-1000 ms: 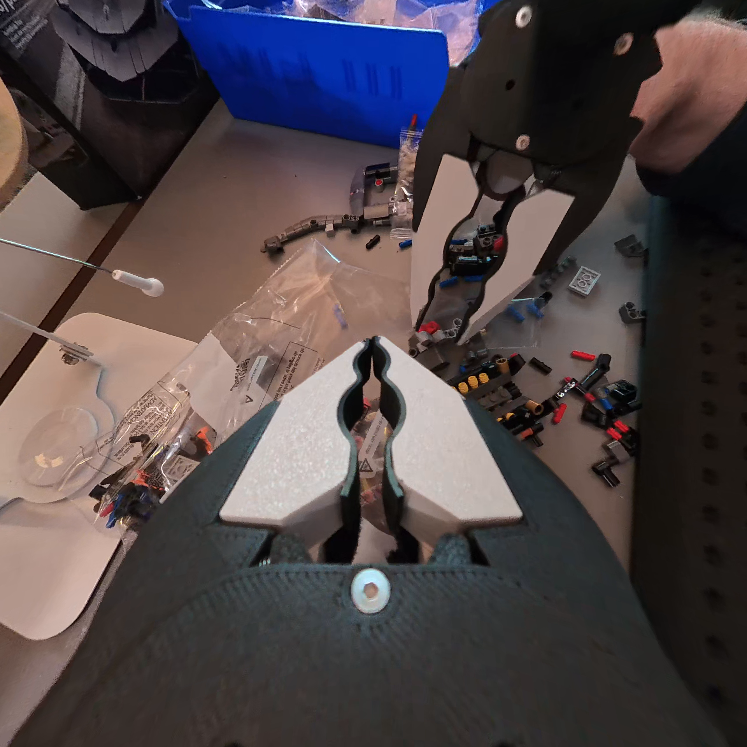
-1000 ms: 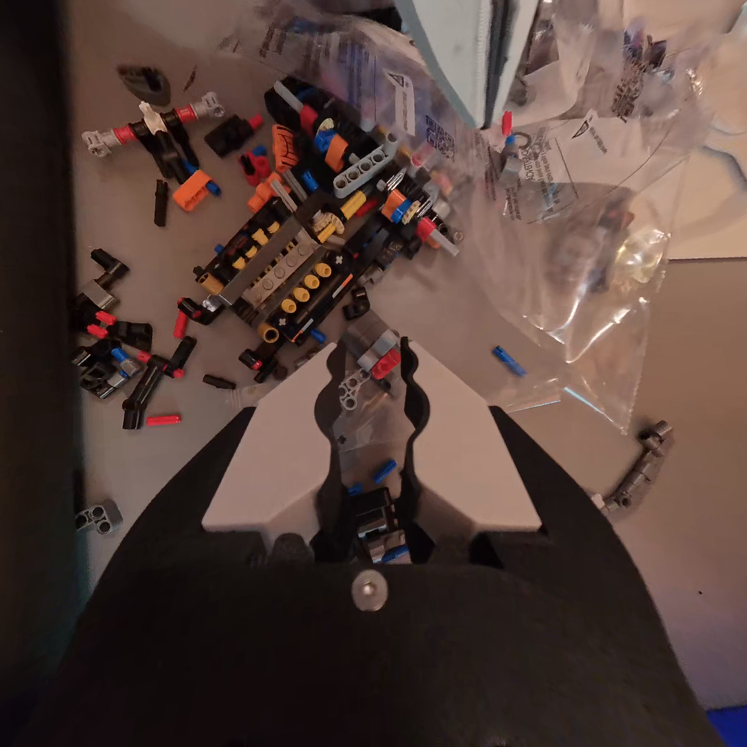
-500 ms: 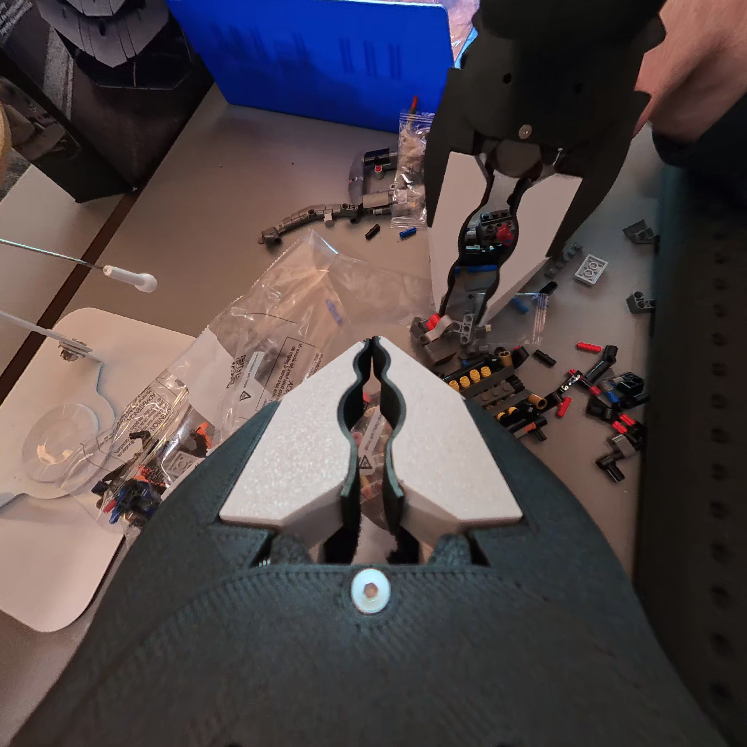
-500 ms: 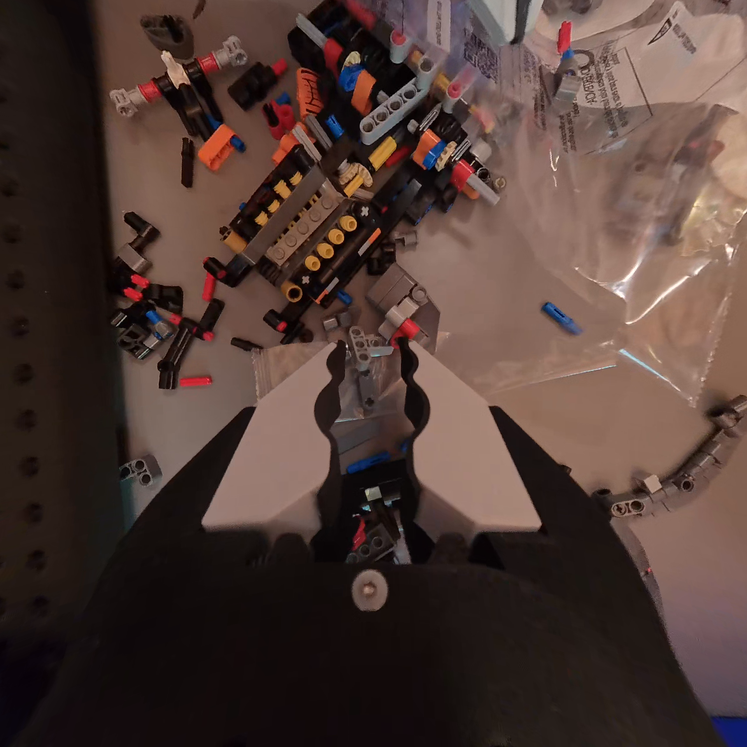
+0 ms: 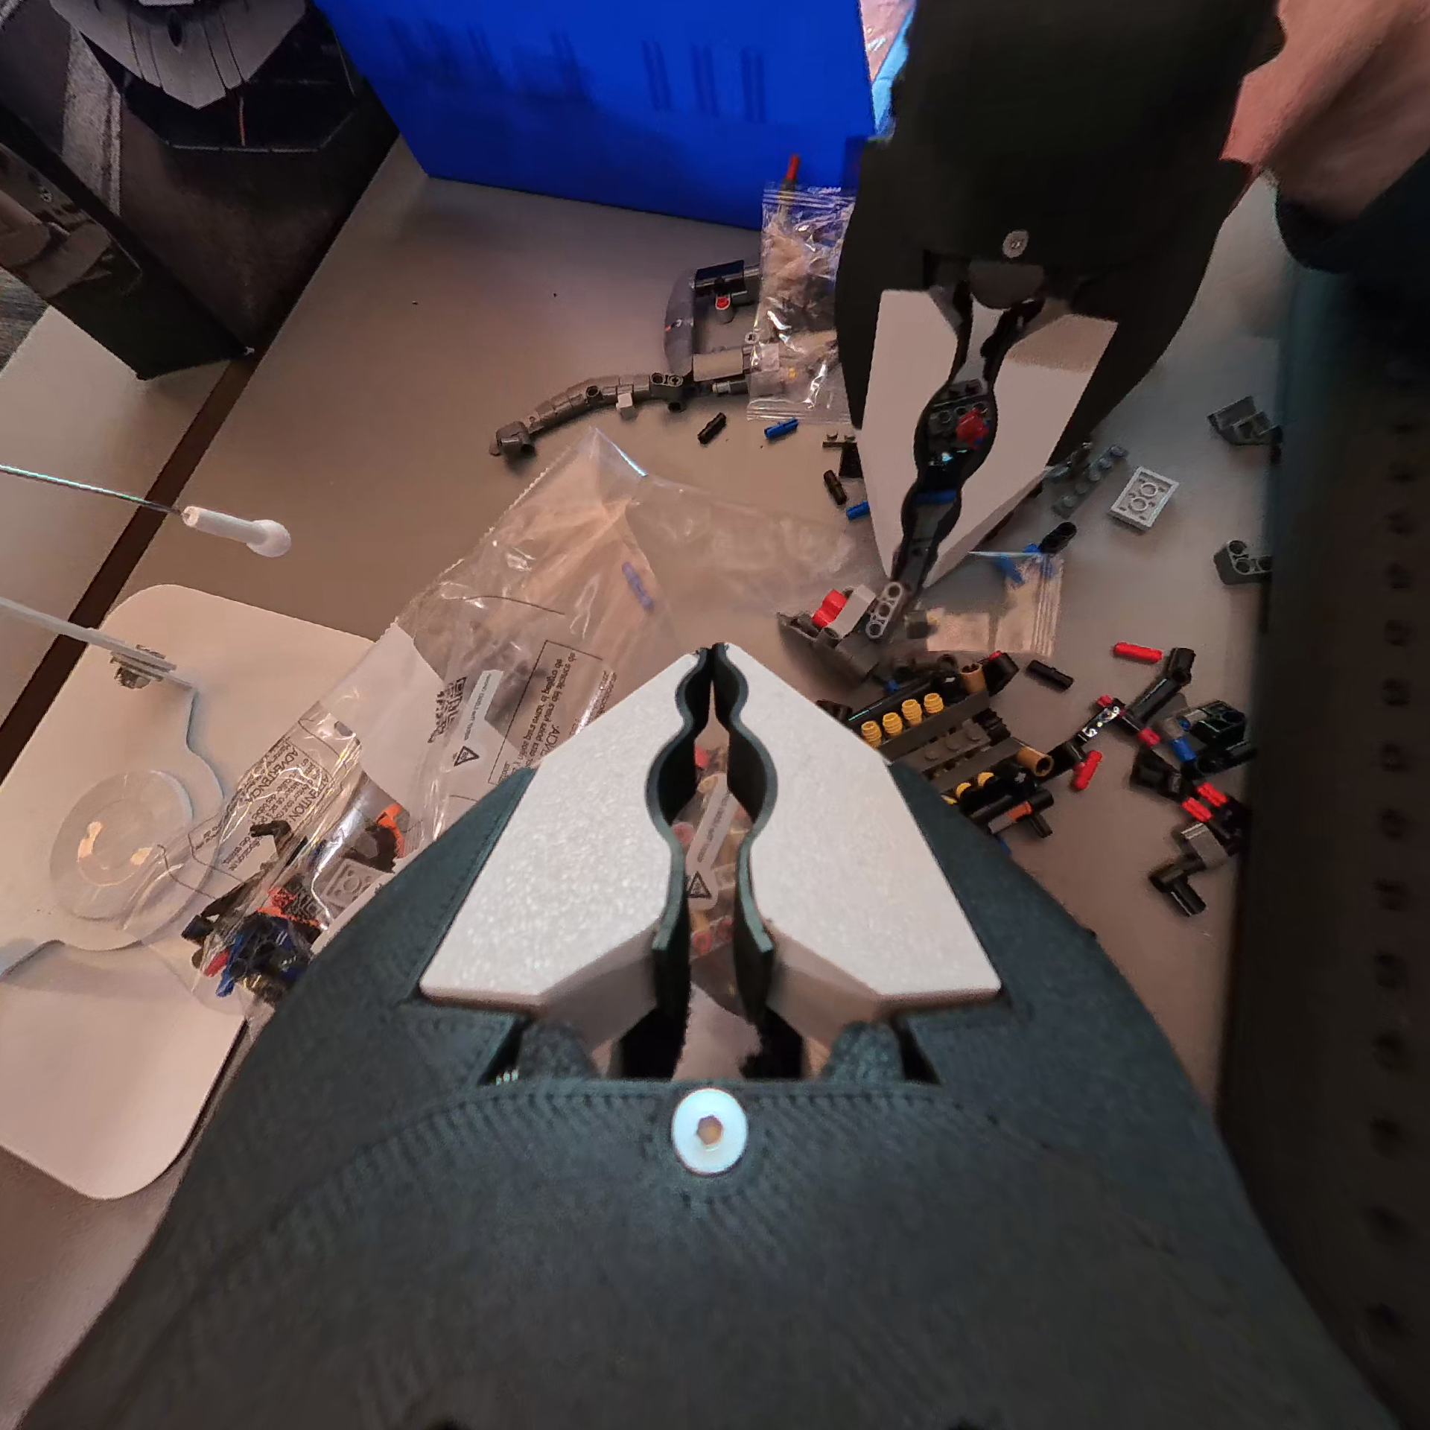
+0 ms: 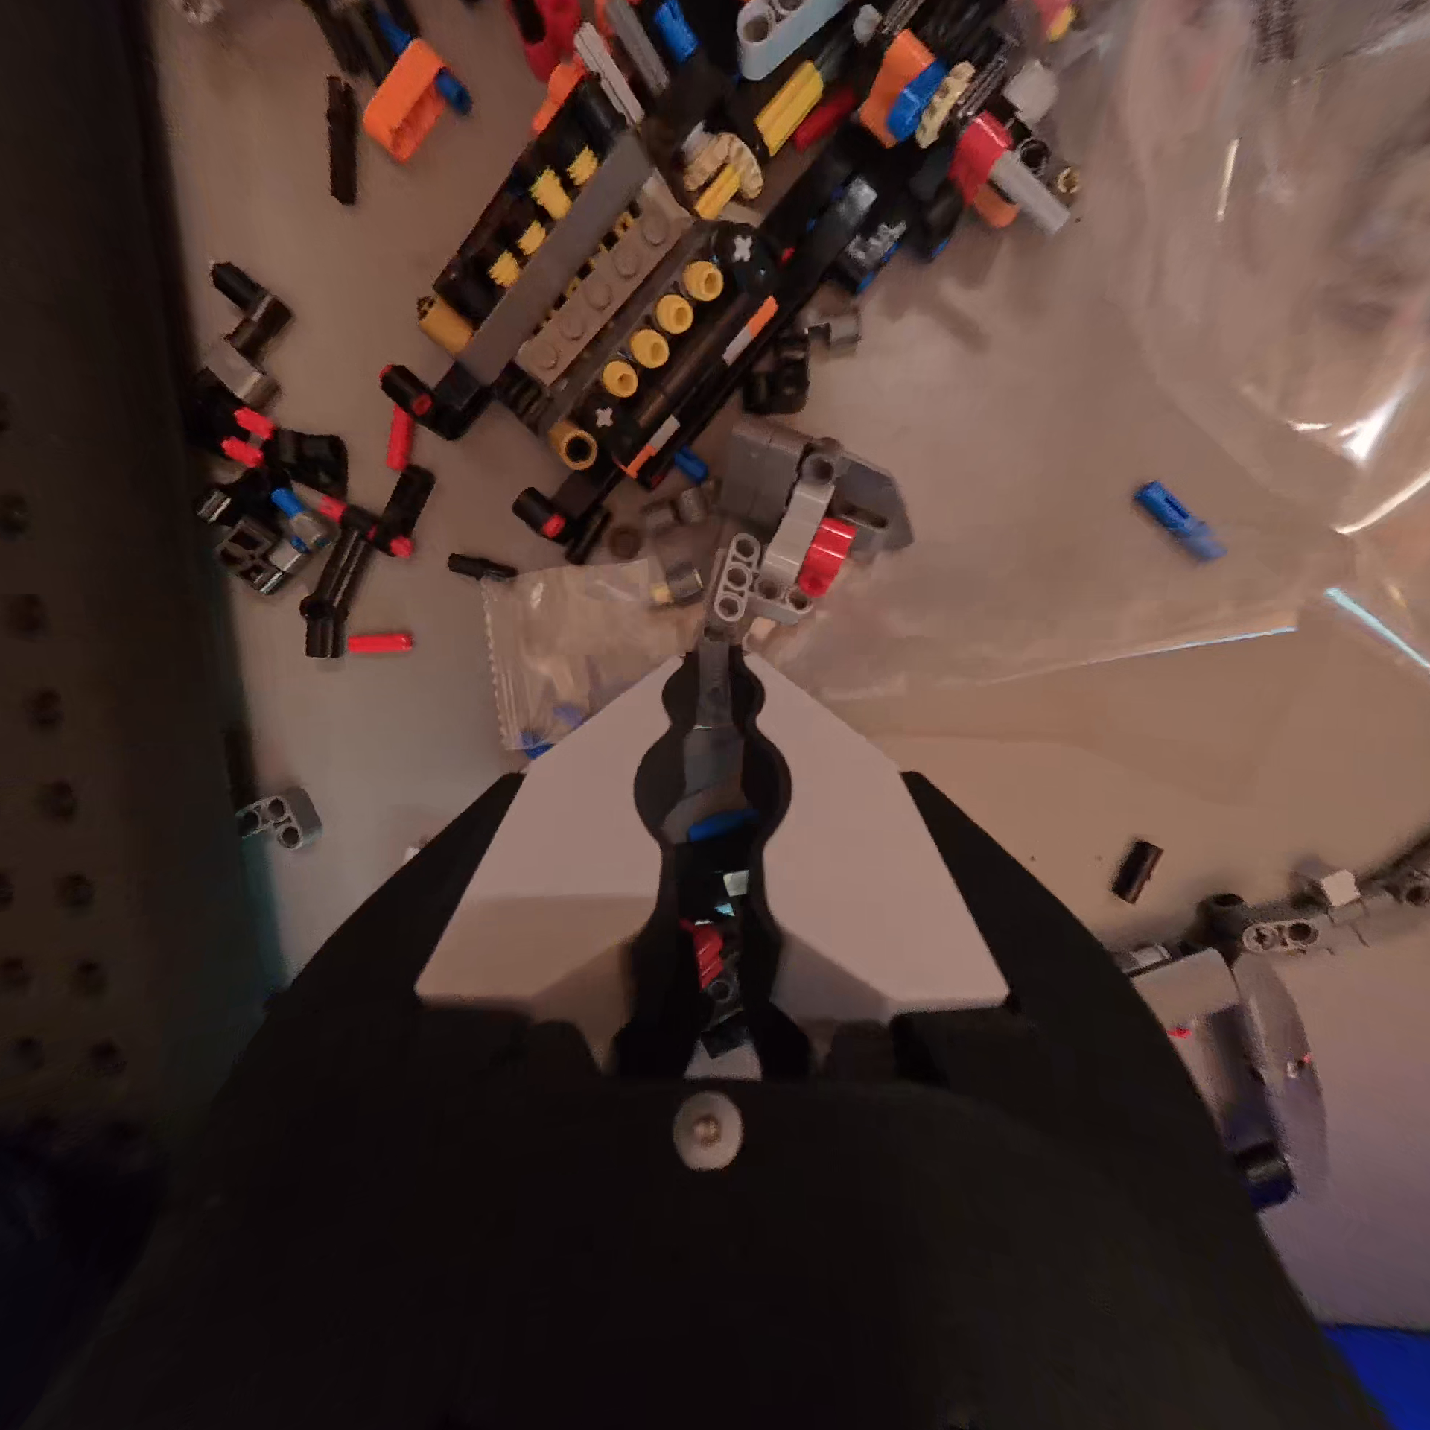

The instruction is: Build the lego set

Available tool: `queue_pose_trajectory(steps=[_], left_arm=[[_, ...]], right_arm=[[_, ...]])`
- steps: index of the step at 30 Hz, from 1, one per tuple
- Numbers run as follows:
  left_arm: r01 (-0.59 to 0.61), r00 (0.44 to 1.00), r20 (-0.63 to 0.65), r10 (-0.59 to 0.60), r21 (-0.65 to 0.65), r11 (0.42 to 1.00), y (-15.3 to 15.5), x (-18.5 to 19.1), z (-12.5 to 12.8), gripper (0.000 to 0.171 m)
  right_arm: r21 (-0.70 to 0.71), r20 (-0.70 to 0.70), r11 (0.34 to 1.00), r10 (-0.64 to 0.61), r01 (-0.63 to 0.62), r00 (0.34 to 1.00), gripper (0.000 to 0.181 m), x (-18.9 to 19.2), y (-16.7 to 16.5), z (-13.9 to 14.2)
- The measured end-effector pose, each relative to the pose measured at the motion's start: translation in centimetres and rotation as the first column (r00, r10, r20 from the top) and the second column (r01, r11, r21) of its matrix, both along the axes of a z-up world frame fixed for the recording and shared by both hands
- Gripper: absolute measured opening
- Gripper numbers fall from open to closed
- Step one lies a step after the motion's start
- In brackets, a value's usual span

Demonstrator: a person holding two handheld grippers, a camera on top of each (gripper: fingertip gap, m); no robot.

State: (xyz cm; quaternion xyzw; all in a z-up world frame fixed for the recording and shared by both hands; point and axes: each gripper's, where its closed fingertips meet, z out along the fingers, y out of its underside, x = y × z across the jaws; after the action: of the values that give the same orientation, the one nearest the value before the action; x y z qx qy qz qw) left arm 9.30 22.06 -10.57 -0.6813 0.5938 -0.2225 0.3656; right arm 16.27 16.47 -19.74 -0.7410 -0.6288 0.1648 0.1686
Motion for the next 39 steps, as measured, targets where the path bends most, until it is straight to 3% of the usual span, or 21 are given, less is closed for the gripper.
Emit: queue_pose_trajectory(steps=[6, 11, 16, 21, 26, 31, 36, 39], left_arm=[[-0.008, 1.000, -0.002, 0.008, 0.006, 1.000, 0.2, -0.2, 0.1, 0.000], [-0.014, 1.000, -0.019, 0.015, 0.019, 1.000, 0.3, -0.5, 0.1, 0.000], [-0.069, 0.997, -0.033, 0.070, 0.043, 0.997, 1.3, -1.3, 0.4, 0.000], [-0.137, 0.990, 0.033, 0.136, 0.042, 0.990, 2.5, -2.0, 1.9, 0.000], [-0.149, 0.986, 0.073, 0.147, 0.014, 0.989, 2.5, -2.5, 2.7, 0.000], [-0.159, 0.985, 0.074, 0.159, -0.005, 0.987, 2.6, -3.1, 2.8, 0.000], [-0.129, 0.991, 0.008, 0.131, -0.123, 0.984, 1.8, -2.8, 0.5, 0.015], [-0.134, 0.991, -0.044, 0.130, -0.120, 0.984, 1.8, -2.6, -0.7, 0.016]], right_arm=[[0.093, -0.084, 0.996, -0.009, 0.017, 0.996, 0.005, -0.8, 1.2, 1.8], [0.085, -0.143, 0.996, 0.009, 0.003, 0.990, 0.005, -1.5, 1.0, 2.5], [0.130, -0.286, 0.992, 0.035, 0.003, 0.958, 0.005, -2.8, 1.1, 5.3], [0.205, -0.373, 0.979, 0.081, -0.003, 0.924, 0.004, -5.4, 1.5, 7.3], [0.257, -0.245, 0.966, 0.077, -0.011, 0.966, 0.005, -7.9, 3.1, 5.2], [0.236, -0.258, 0.971, 0.092, -0.030, 0.962, 0.005, -8.0, 2.7, 5.7], [0.244, -0.398, 0.964, 0.003, 0.103, 0.918, 0.005, -6.1, 4.5, 8.5], [0.280, -0.415, 0.934, -0.091, 0.222, 0.905, 0.005, -5.0, 6.6, 9.1]])
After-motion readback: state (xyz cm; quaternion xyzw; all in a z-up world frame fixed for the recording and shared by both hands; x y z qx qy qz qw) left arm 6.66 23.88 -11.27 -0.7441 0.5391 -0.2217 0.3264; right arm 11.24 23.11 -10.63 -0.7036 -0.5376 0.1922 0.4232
